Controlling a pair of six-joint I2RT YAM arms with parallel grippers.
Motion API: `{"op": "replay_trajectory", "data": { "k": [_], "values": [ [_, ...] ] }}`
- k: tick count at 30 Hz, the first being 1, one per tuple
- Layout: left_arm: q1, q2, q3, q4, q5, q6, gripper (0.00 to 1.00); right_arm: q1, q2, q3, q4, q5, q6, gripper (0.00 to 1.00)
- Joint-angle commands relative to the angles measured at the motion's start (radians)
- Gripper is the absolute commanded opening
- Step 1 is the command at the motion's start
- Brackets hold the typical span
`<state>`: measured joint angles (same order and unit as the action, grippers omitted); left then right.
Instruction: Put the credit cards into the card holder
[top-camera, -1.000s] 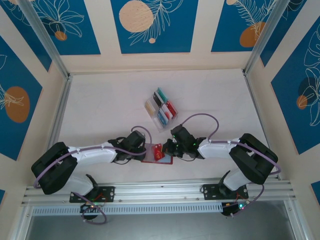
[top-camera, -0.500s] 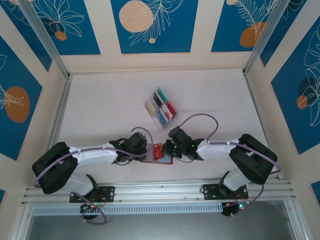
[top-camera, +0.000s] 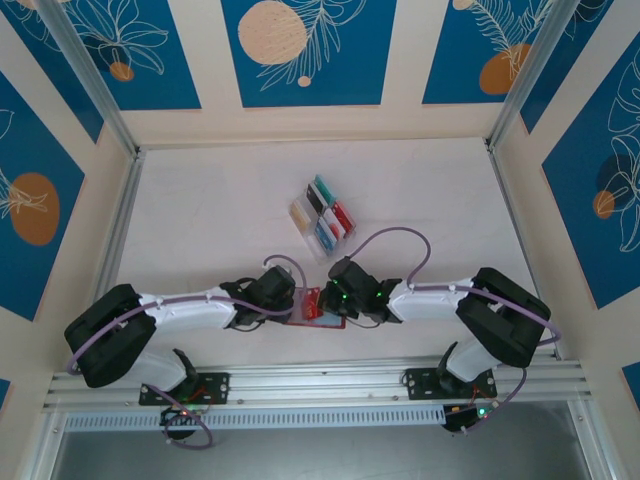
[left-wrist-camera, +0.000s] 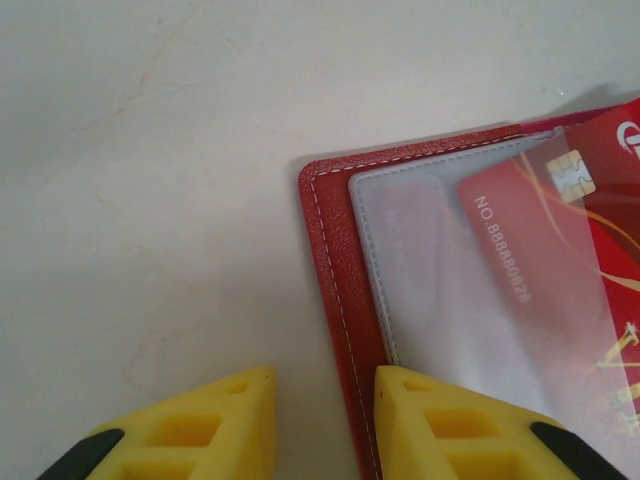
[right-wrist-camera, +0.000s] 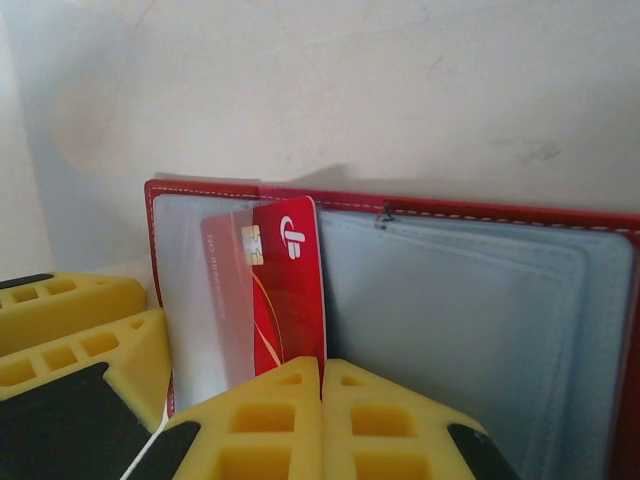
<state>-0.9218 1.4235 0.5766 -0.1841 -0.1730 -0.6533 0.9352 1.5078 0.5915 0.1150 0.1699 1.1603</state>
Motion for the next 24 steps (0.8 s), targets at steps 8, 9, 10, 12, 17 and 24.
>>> {"op": "replay_trajectory", "data": {
  "k": [8, 9, 10, 12, 17, 24],
  "values": [
    [-0.057, 0.057, -0.055, -0.026, 0.162, -0.028, 0.3, 0.055, 0.099, 0.067, -0.025, -0.007, -0.002, 0.0],
    [-0.058, 0.055, -0.055, -0.026, 0.161, -0.03, 0.3, 0.057, 0.105, 0.071, -0.021, -0.011, -0.002, 0.0],
    [-0.058, 0.054, -0.055, -0.027, 0.161, -0.031, 0.3, 0.059, 0.111, 0.076, -0.015, -0.016, -0.002, 0.0],
    [-0.061, 0.049, -0.056, -0.023, 0.162, -0.035, 0.3, 0.066, 0.122, 0.088, -0.012, -0.025, -0.01, 0.0],
    [-0.067, 0.054, -0.045, -0.021, 0.164, -0.043, 0.3, 0.085, 0.153, 0.121, 0.009, -0.06, -0.044, 0.02],
    [-0.067, 0.038, -0.046, -0.05, 0.14, -0.057, 0.3, 0.063, 0.153, 0.135, -0.05, -0.1, -0.072, 0.11]
  ]
}}
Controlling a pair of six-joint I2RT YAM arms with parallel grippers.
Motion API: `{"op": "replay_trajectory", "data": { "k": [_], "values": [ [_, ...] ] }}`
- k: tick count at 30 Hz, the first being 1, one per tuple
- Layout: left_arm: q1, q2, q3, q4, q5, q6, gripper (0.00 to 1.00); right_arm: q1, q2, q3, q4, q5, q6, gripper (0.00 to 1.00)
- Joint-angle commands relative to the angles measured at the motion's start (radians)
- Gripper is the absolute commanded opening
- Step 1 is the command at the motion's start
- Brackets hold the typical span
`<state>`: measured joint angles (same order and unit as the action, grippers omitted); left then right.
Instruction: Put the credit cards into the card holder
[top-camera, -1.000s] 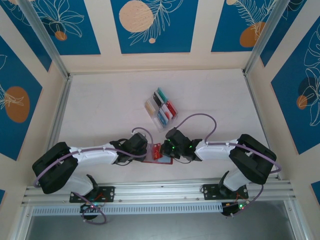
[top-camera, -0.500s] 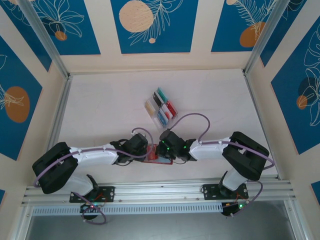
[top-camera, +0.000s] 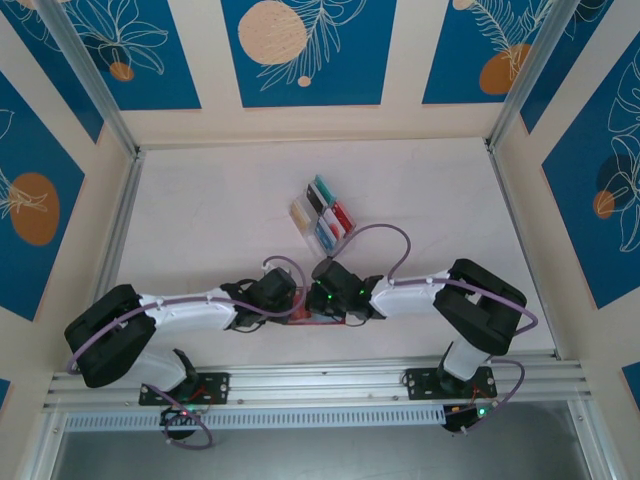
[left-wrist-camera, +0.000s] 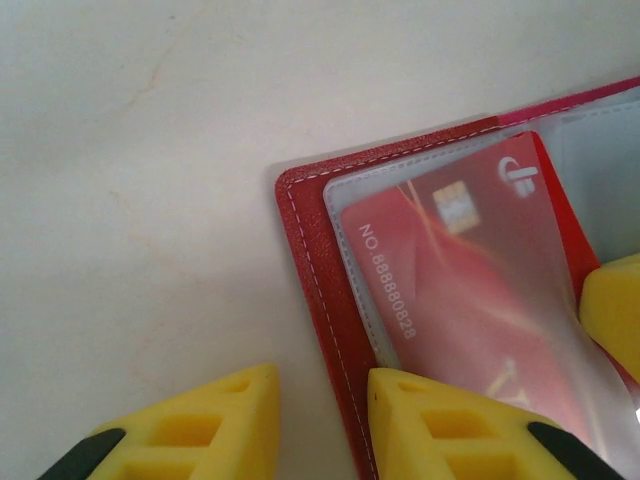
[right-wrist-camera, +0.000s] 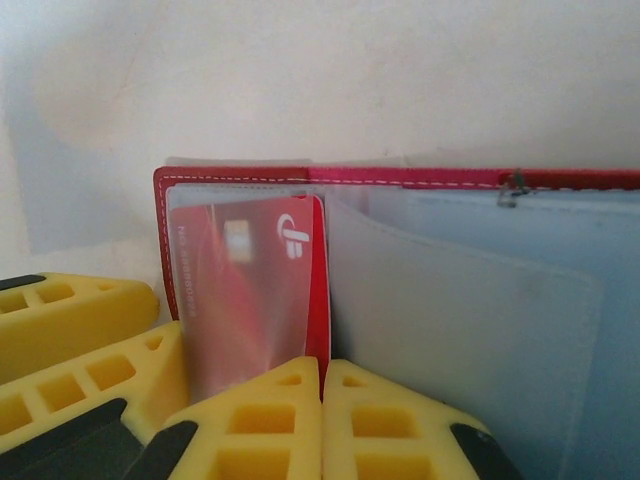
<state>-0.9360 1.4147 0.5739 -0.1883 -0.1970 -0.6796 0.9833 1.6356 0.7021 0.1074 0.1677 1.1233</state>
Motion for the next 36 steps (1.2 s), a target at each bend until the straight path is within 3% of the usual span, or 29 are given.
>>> {"op": "replay_trajectory", "data": {
  "k": [1, 6, 9, 26, 36],
  "values": [
    [-0.053, 0.043, -0.045, -0.051, 0.158, -0.033, 0.3, 0.013, 0.018, 0.029, -0.069, -0.091, -0.043, 0.13],
    [-0.053, 0.031, -0.06, -0.063, 0.142, -0.046, 0.3, -0.007, -0.023, 0.079, -0.246, -0.076, -0.097, 0.27],
    [-0.052, 0.029, -0.065, -0.06, 0.14, -0.05, 0.3, -0.021, -0.038, 0.107, -0.322, -0.076, -0.129, 0.31],
    [-0.053, 0.024, -0.075, -0.057, 0.136, -0.063, 0.3, -0.066, -0.103, 0.255, -0.624, 0.07, -0.368, 0.31],
    [-0.053, 0.023, -0.08, -0.046, 0.136, -0.069, 0.3, -0.074, 0.0, 0.344, -0.691, 0.142, -0.437, 0.33]
  ]
}}
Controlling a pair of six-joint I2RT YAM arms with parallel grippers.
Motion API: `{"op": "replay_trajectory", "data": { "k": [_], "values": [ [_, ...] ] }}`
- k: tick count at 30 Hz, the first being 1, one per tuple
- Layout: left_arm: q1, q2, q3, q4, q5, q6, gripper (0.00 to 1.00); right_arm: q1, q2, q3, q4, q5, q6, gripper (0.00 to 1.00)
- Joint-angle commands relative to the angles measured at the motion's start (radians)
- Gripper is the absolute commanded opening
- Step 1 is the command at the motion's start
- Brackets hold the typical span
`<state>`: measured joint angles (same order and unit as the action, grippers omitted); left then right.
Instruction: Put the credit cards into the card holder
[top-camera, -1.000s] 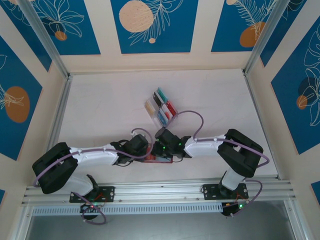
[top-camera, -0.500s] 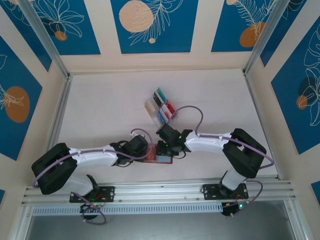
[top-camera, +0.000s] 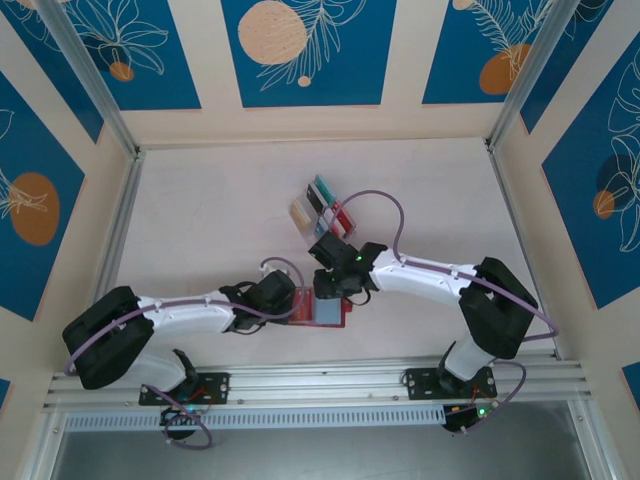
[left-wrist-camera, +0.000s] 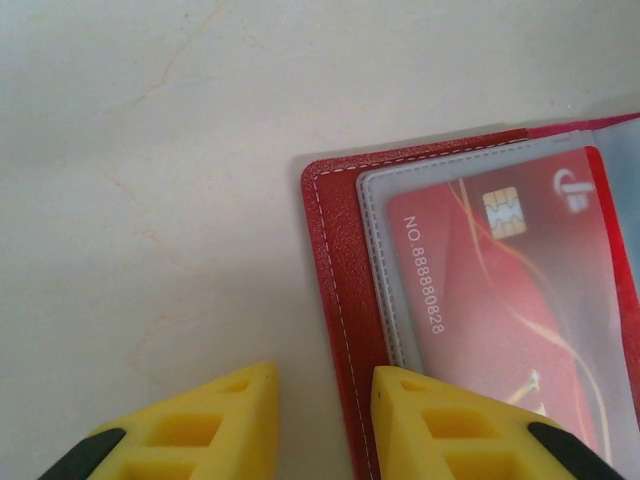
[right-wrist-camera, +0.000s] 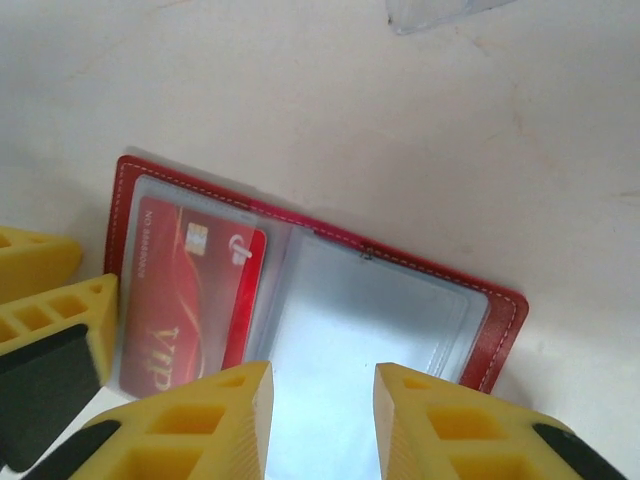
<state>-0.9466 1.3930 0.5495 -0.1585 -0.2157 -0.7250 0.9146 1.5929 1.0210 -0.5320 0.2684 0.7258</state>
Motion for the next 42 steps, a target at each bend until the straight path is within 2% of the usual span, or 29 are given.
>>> {"op": "replay_trajectory", "data": {
  "k": [1, 12, 16, 21, 26, 34, 42],
  "values": [
    [-0.041, 0.044, -0.054, -0.075, 0.154, -0.022, 0.3, -0.006, 0.054, 0.028, -0.053, 0.041, -0.042, 0.33],
    [-0.041, 0.035, -0.053, -0.08, 0.154, -0.015, 0.3, 0.004, 0.173, 0.006, -0.021, 0.064, -0.003, 0.35],
    [-0.041, 0.026, -0.057, -0.086, 0.148, -0.012, 0.3, 0.018, 0.217, -0.001, -0.007, 0.067, 0.026, 0.33],
    [-0.041, 0.025, -0.063, -0.084, 0.145, -0.01, 0.3, 0.026, 0.242, 0.001, -0.002, 0.066, 0.046, 0.18],
    [-0.04, 0.045, -0.072, -0.064, 0.155, -0.01, 0.3, 0.029, 0.198, 0.013, -0.021, 0.087, 0.037, 0.0],
    [-0.042, 0.054, -0.077, -0.039, 0.167, -0.018, 0.29, 0.049, 0.136, 0.071, -0.068, 0.074, 0.011, 0.0],
    [-0.045, 0.057, -0.073, -0.026, 0.177, -0.032, 0.29, 0.027, 0.145, 0.113, -0.018, -0.094, 0.003, 0.0]
  ]
}}
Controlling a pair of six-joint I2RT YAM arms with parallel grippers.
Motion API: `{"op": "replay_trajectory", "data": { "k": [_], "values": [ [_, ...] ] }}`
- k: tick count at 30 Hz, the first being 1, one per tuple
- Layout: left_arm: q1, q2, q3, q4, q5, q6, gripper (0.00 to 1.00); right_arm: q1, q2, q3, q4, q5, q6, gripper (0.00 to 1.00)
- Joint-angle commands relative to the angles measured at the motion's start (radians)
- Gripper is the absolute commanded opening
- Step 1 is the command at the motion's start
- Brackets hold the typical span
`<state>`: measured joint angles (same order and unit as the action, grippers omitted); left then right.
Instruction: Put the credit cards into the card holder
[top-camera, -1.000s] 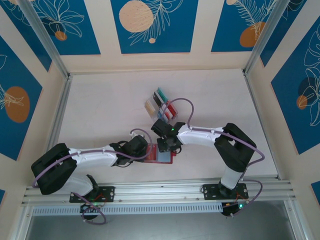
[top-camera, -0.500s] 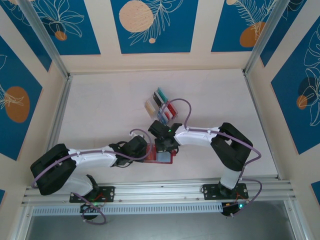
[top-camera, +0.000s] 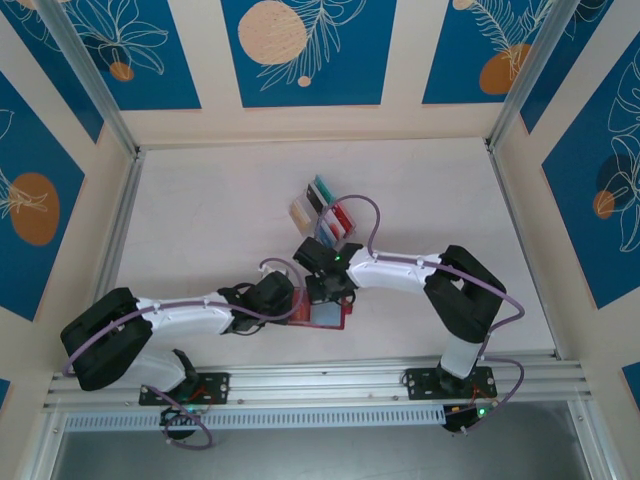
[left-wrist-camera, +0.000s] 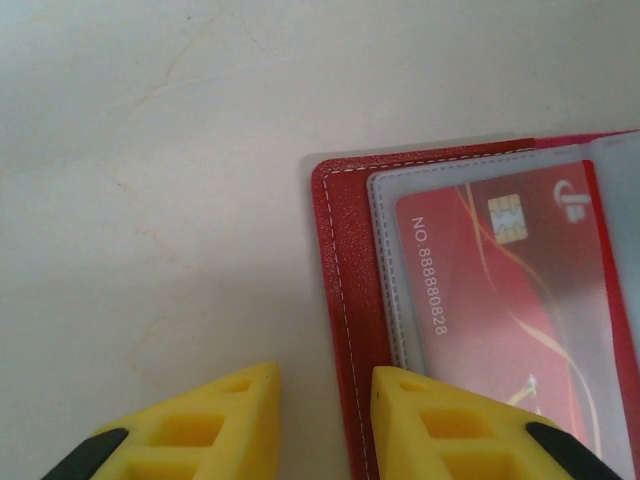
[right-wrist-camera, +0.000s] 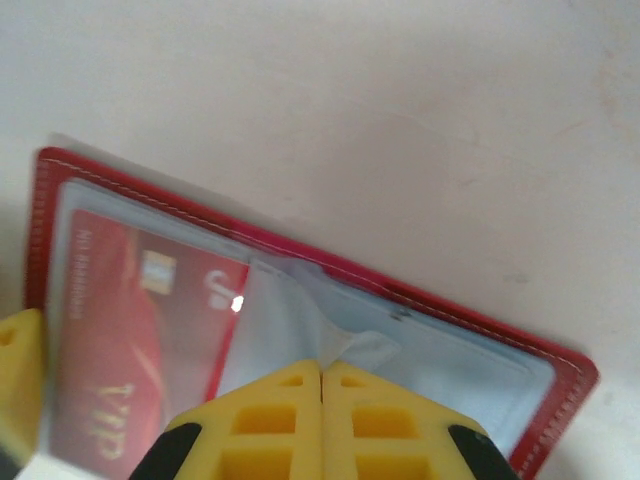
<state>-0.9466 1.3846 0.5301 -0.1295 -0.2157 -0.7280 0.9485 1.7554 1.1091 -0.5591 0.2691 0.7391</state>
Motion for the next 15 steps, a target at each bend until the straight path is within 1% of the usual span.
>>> {"op": "replay_trajectory", "data": {
  "k": [1, 3, 4, 5, 6, 7, 11, 15],
  "values": [
    [-0.046, 0.065, -0.053, -0.052, 0.18, -0.032, 0.29, -0.014, -0.013, 0.028, 0.021, -0.122, -0.006, 0.0],
    [-0.049, 0.065, -0.052, -0.047, 0.185, -0.037, 0.29, -0.027, 0.001, 0.031, 0.048, -0.177, 0.006, 0.0],
    [-0.049, 0.065, -0.053, -0.043, 0.186, -0.041, 0.29, -0.033, 0.011, 0.031, 0.064, -0.204, 0.014, 0.02],
    [-0.05, 0.064, -0.053, -0.039, 0.191, -0.044, 0.29, -0.039, 0.021, 0.033, 0.08, -0.231, 0.025, 0.08],
    [-0.051, 0.064, -0.053, -0.035, 0.195, -0.048, 0.29, -0.044, 0.033, 0.034, 0.095, -0.254, 0.036, 0.11],
    [-0.051, 0.06, -0.052, -0.033, 0.197, -0.051, 0.29, -0.048, 0.041, 0.032, 0.117, -0.281, 0.046, 0.12],
    [-0.051, 0.036, -0.05, -0.033, 0.201, -0.063, 0.3, -0.06, 0.063, 0.023, 0.212, -0.365, 0.095, 0.22],
    [-0.05, 0.002, -0.05, -0.059, 0.191, -0.073, 0.3, -0.068, 0.079, 0.024, 0.275, -0.409, 0.126, 0.31]
  ]
}}
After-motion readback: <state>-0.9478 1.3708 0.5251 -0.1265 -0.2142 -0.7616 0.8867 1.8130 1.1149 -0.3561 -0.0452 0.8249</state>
